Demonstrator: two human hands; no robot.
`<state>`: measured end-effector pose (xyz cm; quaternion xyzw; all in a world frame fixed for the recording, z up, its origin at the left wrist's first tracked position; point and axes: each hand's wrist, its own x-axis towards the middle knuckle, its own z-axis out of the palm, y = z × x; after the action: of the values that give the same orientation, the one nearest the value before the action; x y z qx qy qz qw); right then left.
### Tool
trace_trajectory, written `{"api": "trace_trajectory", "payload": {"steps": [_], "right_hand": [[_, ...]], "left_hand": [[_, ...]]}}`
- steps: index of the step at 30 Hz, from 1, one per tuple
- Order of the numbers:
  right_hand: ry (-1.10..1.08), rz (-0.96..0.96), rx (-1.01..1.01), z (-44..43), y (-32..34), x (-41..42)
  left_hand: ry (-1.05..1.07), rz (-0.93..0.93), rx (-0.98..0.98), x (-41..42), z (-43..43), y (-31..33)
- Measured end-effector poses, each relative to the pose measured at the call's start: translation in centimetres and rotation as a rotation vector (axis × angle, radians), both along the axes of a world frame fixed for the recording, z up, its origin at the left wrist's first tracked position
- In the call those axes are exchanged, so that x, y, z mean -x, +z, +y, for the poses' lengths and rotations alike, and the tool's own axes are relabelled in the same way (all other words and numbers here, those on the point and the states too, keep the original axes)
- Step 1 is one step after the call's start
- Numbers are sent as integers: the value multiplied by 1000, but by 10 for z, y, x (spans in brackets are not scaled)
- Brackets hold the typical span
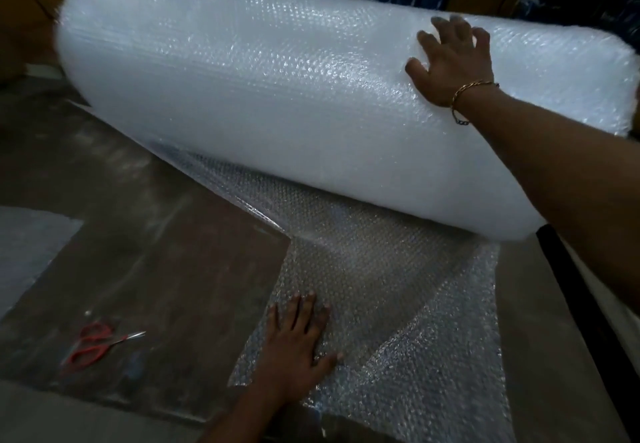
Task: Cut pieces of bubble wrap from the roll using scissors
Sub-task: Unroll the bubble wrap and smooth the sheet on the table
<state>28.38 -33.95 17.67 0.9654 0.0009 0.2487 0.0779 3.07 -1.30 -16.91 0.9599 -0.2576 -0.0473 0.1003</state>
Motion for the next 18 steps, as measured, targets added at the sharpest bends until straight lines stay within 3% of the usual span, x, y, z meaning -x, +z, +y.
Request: {"api": "trace_trajectory", "payload": {"steps": [4,11,18], "right_hand": [[-54,-75,83,7,0,5],[-51,-139,-5,18,-10,23],[-87,-166,73,27,-30,42]], "left_hand": [[6,12,4,0,0,0],[-5,35,-25,-8,-3,4],[-52,-13,-50,-32,-26,15]]}}
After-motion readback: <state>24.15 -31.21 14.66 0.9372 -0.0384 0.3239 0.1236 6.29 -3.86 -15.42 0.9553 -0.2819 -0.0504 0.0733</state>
